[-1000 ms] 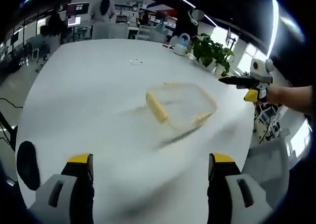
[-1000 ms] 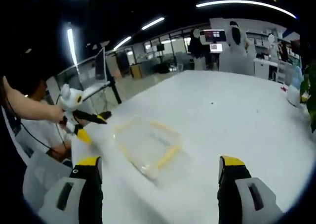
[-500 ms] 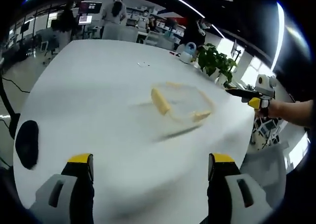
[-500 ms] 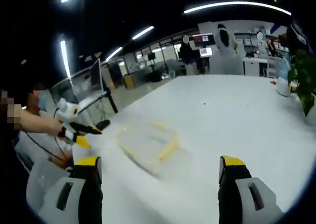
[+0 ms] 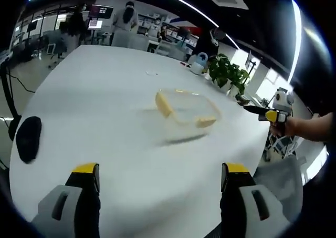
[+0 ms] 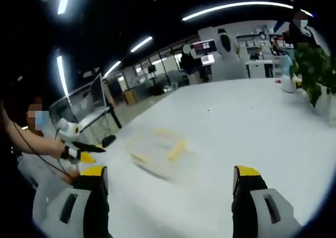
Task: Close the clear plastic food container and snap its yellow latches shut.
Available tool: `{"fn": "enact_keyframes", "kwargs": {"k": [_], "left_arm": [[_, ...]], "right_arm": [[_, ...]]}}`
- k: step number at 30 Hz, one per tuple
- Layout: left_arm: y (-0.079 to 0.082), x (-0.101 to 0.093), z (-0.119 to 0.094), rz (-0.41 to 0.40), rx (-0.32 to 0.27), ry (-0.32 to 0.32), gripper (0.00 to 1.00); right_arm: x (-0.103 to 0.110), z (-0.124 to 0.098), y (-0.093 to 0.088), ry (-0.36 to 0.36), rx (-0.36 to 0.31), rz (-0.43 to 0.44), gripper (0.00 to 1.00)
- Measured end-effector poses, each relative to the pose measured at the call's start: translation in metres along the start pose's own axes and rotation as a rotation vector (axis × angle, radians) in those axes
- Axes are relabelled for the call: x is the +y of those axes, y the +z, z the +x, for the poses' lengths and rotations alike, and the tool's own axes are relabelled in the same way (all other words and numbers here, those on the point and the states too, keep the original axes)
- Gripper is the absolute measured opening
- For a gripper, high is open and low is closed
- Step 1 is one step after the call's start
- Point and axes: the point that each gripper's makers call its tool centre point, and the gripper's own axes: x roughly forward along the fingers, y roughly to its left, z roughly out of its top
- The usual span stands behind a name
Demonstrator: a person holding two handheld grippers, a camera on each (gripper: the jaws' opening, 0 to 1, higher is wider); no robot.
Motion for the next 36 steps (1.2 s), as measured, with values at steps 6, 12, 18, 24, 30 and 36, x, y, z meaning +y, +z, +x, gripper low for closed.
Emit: {"fn": "enact_keyframes", "kwargs": {"k": [6,12,18,24,30,36], "left_arm": [[-0.005,0.000,-0.003,-0.011,-0.002,0.005,0.97],[-0.009,-0.003,-0.007,-0.022,-0.015,0.001,0.97],[-0.016,-0.007,-0.017,-0.030,-0.040,-0.006,0.96],[-0.022,-0.011,-0.026,-0.022,-0.065,-0.004,0.96],[-0.026,-0.017,-0.035,-0.018,-0.087,-0.015,0.96],[-0.026,-0.022,-0.042,0.021,-0.126,-0.005,0.96]], "right_arm": [[-0.001,-0.014,-0.006,-0.019,-0.027,0.038,1.00],[-0.005,-0.022,-0.011,-0.036,-0.043,0.065,1.00],[0.001,-0.029,-0.010,-0.038,-0.066,0.060,1.00],[0.019,-0.036,-0.012,-0.016,-0.089,0.049,1.00],[0.027,-0.045,-0.024,-0.009,-0.080,0.050,1.00],[0.035,-0.054,-0.028,-0.021,-0.103,0.021,1.00]]}}
